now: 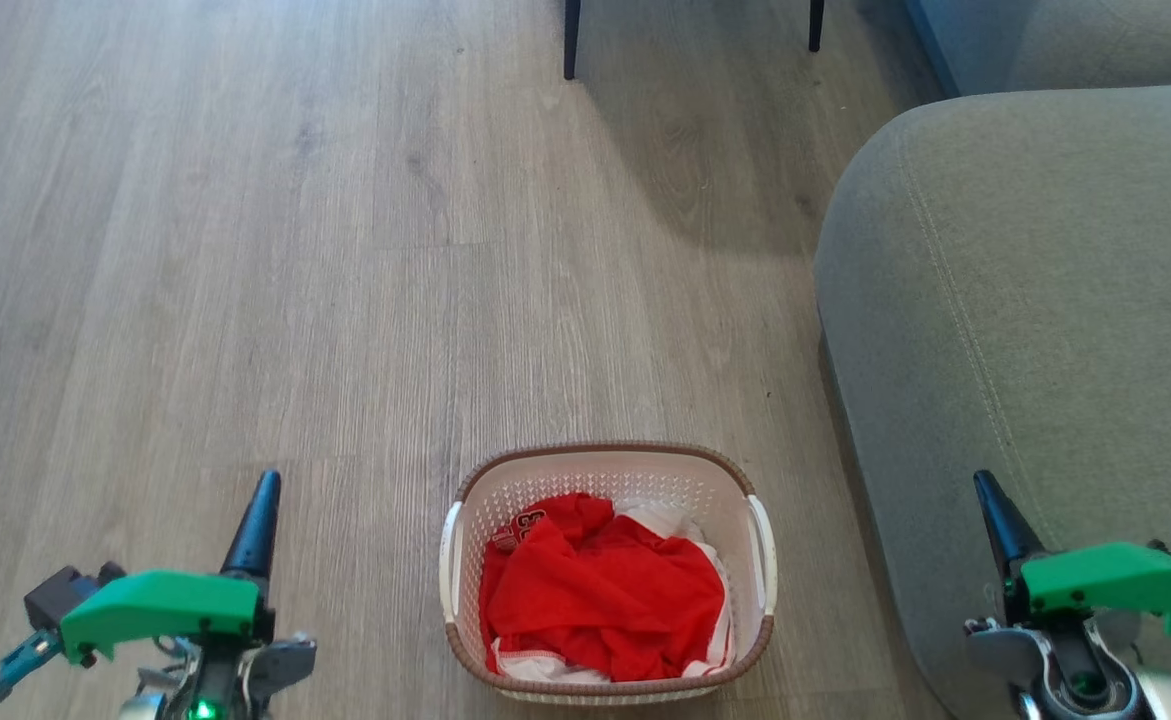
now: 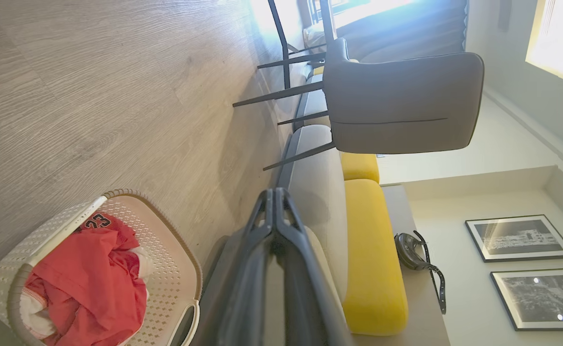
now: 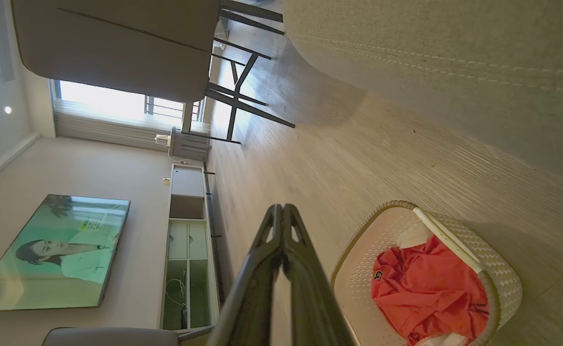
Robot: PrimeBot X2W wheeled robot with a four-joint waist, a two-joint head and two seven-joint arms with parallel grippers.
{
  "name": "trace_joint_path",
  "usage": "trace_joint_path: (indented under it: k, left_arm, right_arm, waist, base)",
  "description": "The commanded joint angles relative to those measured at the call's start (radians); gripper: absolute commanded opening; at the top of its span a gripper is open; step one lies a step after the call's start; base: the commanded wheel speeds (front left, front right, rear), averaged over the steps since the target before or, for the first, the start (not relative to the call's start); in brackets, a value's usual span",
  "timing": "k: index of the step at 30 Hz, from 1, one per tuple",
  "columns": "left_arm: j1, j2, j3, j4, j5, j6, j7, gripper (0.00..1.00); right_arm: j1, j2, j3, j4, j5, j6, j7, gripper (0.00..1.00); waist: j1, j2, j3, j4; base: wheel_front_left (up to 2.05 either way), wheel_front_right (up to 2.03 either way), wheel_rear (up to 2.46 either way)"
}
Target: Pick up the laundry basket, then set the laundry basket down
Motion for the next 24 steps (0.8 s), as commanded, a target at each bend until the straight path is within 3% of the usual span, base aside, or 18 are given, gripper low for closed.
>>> trace_joint_path:
  k: [1,24]
  left_arm:
    - [-0.063,0.016,0.034,-0.031,-0.022,-0.011,0.009,0.00]
    - [-0.080,0.013,0.104,-0.024,-0.255,-0.045,0.079,0.00]
  right_arm:
    - [-0.051,-0.017,0.007,-0.027,0.023,0.006,0.008,0.00]
    - [-0.071,-0.015,-0.036,-0.005,0.262,0.007,0.076,0.00]
  waist:
    - [0.0000,-0.0001,0.000,0.000]
    - [0.0000,-0.0001,-0.007,-0.010]
  base:
    - [0.00,0.00,0.00]
    - [0.00,0.00,0.00]
